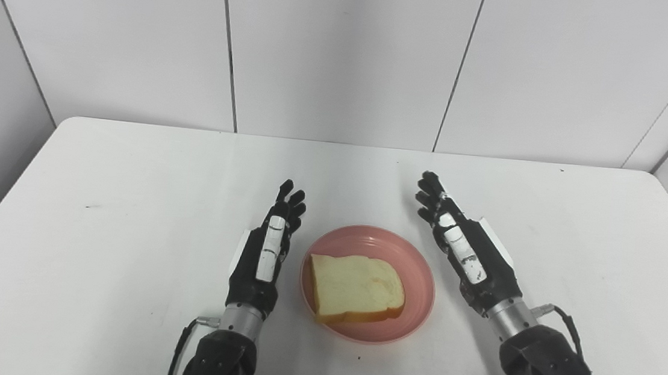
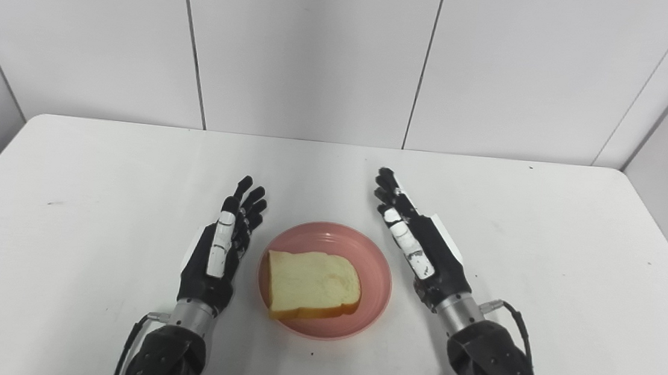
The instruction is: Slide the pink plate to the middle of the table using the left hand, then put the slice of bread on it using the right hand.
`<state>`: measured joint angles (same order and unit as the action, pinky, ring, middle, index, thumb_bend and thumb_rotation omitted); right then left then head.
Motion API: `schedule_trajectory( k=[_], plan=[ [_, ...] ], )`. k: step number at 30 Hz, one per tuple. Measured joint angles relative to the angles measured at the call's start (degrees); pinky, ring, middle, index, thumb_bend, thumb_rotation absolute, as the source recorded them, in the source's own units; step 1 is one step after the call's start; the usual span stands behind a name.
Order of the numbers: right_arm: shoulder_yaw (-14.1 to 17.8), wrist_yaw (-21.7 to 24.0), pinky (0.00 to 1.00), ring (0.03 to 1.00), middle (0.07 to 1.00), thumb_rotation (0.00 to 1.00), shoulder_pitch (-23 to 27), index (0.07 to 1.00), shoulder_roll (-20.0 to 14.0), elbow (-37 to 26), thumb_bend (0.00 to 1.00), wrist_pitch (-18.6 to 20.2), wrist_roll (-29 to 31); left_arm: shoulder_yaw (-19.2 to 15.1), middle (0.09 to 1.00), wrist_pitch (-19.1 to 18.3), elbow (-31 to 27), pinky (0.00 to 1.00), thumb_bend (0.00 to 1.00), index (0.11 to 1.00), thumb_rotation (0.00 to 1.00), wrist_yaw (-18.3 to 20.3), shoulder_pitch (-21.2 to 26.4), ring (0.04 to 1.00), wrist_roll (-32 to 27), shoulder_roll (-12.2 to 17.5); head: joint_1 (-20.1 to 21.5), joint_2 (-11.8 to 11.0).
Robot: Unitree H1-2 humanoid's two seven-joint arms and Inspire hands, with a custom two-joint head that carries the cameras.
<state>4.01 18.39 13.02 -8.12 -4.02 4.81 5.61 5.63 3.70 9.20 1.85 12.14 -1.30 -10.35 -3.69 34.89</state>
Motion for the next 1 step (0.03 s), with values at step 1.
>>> schedule_trajectory(
  k=[1],
  plan=[
    [-0.1, -0.4, 1.0, 1.0, 1.0, 0.98, -0.3, 1.0, 0.3, 0.3, 0.76, -0.7, 0.0, 0.0, 0.959, 0.0, -0.1, 1.0, 0.66, 0.97, 1.0, 0.0, -0.1, 0.965, 0.0, 0.0, -0.1, 0.0]
  ],
)
